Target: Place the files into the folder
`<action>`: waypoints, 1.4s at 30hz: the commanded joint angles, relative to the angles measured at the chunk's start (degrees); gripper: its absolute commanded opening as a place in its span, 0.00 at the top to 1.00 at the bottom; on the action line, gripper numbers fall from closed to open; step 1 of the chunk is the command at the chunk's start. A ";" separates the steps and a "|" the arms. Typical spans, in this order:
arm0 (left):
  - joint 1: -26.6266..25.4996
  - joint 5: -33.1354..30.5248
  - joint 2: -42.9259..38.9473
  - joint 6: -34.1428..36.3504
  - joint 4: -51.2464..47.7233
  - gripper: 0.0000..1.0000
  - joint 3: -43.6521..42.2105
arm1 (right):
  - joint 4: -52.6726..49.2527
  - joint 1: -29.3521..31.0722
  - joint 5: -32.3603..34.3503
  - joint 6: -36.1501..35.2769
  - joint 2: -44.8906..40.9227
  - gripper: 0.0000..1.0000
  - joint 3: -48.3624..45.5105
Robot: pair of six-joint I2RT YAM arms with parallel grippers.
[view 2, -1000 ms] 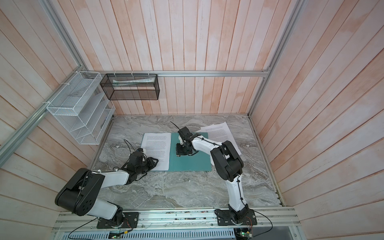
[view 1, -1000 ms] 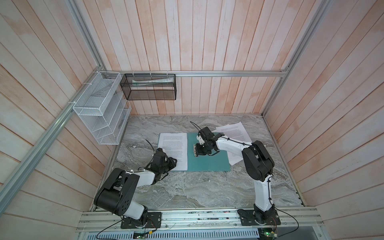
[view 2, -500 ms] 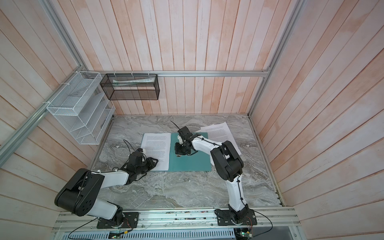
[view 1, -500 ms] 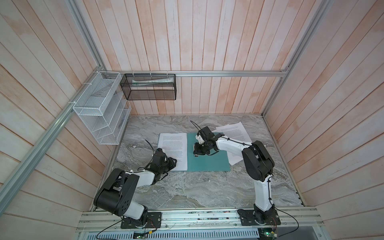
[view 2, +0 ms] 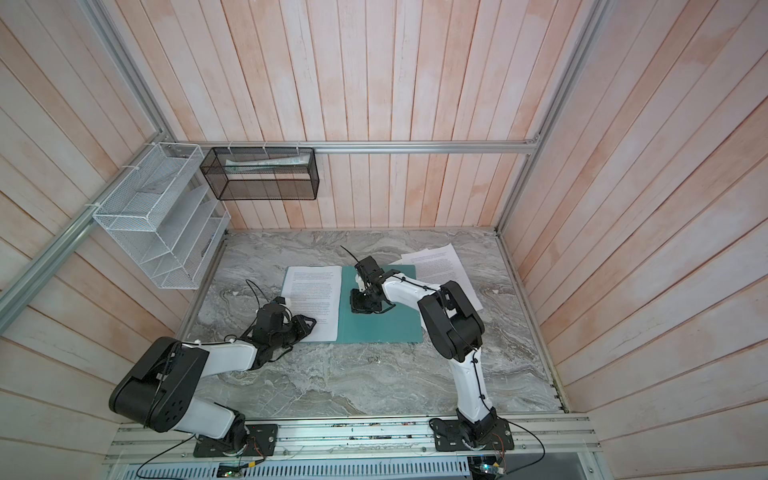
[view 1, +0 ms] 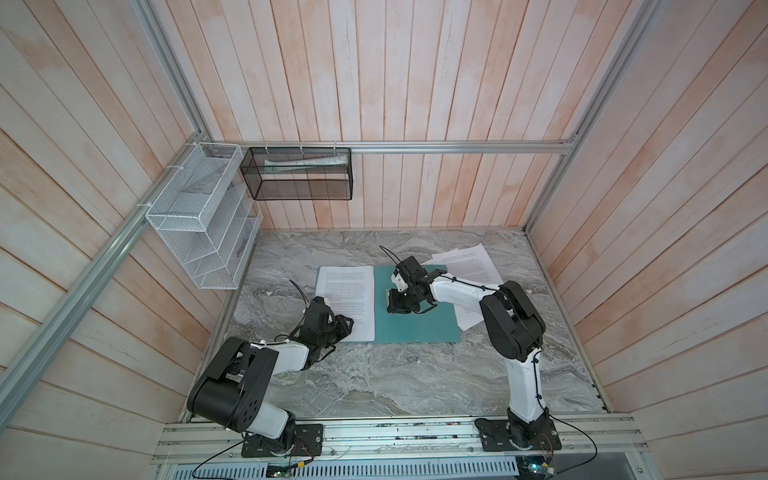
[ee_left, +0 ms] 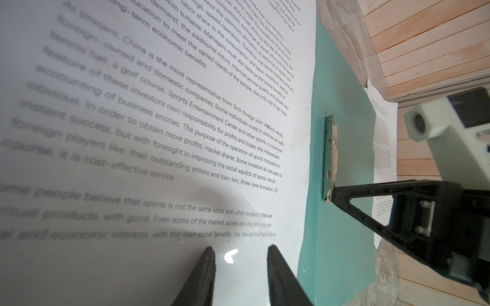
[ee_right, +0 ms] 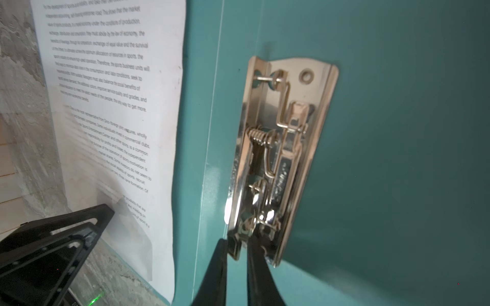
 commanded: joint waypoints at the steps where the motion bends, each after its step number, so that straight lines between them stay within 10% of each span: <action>1: 0.46 -1.36 2.75 0.59 -14.07 0.64 -4.03 | -0.13 0.34 -0.08 0.36 1.68 0.86 -0.74; 14: 0.64 -1.26 2.97 0.51 -14.15 0.64 -3.95 | -1.02 0.34 1.24 -0.23 2.03 1.00 -2.05; 28: 0.72 -2.17 3.16 -0.37 -14.33 0.65 -4.25 | -10.74 -0.09 17.44 -5.95 9.45 1.00 -3.69; 42: 1.17 -2.32 3.78 -0.73 -14.20 0.65 -4.18 | -6.22 -1.18 5.38 -5.09 1.02 1.00 2.24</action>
